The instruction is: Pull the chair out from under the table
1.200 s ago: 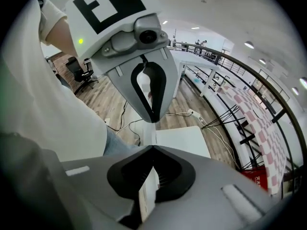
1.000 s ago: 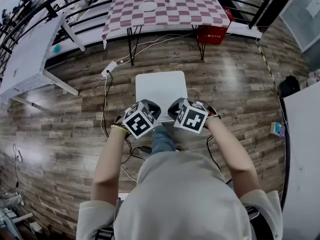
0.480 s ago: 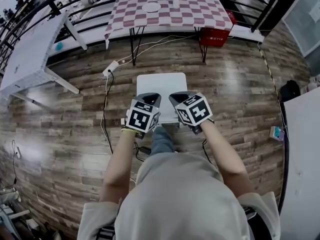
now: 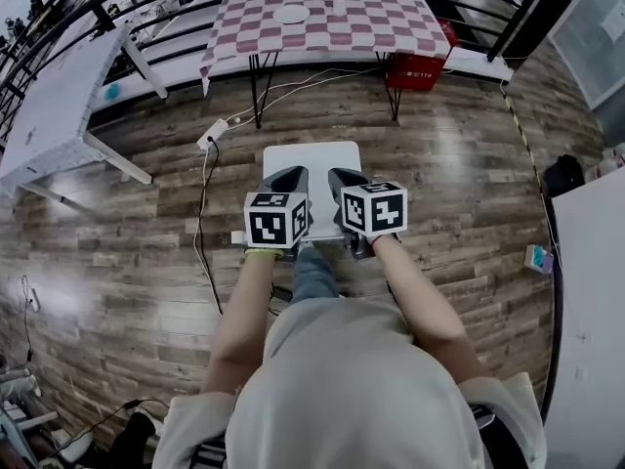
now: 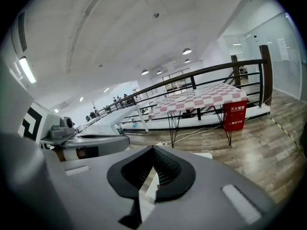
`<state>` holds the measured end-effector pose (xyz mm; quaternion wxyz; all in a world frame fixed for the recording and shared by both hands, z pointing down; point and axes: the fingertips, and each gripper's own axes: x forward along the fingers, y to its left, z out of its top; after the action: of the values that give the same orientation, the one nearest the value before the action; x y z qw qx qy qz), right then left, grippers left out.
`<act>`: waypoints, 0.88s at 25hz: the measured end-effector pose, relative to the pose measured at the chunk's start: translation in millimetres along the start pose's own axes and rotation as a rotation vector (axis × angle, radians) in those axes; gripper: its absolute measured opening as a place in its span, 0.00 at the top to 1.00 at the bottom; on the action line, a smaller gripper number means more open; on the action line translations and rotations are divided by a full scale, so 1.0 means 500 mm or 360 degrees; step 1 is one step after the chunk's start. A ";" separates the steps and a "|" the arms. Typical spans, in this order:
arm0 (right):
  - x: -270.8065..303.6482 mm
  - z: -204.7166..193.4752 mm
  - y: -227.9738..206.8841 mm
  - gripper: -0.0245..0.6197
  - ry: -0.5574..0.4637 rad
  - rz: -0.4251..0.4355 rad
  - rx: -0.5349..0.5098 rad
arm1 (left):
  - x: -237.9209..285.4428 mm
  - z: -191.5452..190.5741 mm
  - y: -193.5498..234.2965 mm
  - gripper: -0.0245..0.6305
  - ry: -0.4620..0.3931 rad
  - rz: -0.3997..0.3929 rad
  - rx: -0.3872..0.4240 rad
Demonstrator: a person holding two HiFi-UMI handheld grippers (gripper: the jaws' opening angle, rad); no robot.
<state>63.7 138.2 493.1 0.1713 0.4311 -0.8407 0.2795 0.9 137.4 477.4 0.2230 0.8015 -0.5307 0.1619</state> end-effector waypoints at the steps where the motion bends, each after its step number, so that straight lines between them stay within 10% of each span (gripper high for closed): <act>1: -0.001 0.003 -0.003 0.96 -0.0016 -0.0016 0.0031 | 0.000 0.002 0.004 0.95 -0.0008 0.0022 -0.0016; 22: -0.024 0.036 0.007 0.97 -0.0204 -0.0120 -0.0048 | -0.009 0.018 0.002 0.95 -0.0070 0.0081 -0.0066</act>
<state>67.0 136.2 471.5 0.1340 0.4768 -0.8372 0.2320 -1.7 135.8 467.8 0.2235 0.7864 -0.5589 0.1387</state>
